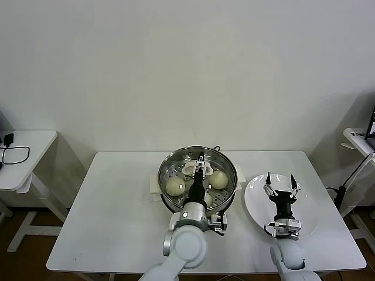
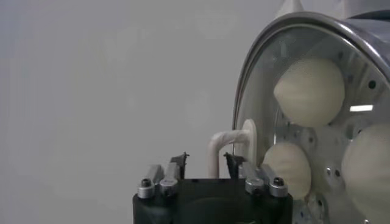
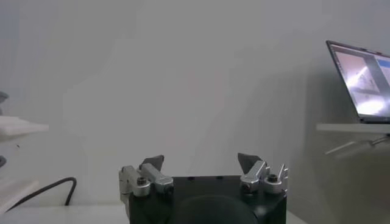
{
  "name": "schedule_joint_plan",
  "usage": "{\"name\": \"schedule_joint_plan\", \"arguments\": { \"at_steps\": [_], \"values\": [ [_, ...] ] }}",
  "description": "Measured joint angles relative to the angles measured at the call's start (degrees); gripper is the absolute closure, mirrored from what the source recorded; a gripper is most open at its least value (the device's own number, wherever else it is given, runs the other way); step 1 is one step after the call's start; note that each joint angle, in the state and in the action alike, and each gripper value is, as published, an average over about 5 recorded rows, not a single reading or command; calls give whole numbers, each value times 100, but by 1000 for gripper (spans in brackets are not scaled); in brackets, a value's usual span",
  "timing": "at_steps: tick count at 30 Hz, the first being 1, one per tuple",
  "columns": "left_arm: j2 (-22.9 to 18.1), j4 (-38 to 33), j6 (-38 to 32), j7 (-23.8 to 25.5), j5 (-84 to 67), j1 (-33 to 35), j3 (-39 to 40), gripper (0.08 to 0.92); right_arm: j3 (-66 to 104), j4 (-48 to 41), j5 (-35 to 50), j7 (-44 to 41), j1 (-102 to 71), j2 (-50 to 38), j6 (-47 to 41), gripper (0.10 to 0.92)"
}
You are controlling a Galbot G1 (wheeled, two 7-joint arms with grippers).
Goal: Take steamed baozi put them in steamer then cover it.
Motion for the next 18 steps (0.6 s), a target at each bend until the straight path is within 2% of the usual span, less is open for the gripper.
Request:
{"name": "schedule_joint_plan", "arguments": {
  "at_steps": [4, 11, 14, 18],
  "values": [
    [148, -301, 9, 32, -100, 177, 2, 205, -11, 5, -6, 1, 8, 1, -7, 203],
    [536, -1086, 41, -134, -744, 589, -184, 177, -77, 70, 39, -36, -47, -62, -78, 203],
    [713, -1437, 8, -501, -1404, 804, -420, 177, -138, 136, 112, -37, -99, -108, -157, 203],
    [882, -1705, -272, -1264, -2696, 1091, -995, 177, -208, 235, 220, -42, -169, -175, -284, 203]
  ]
}}
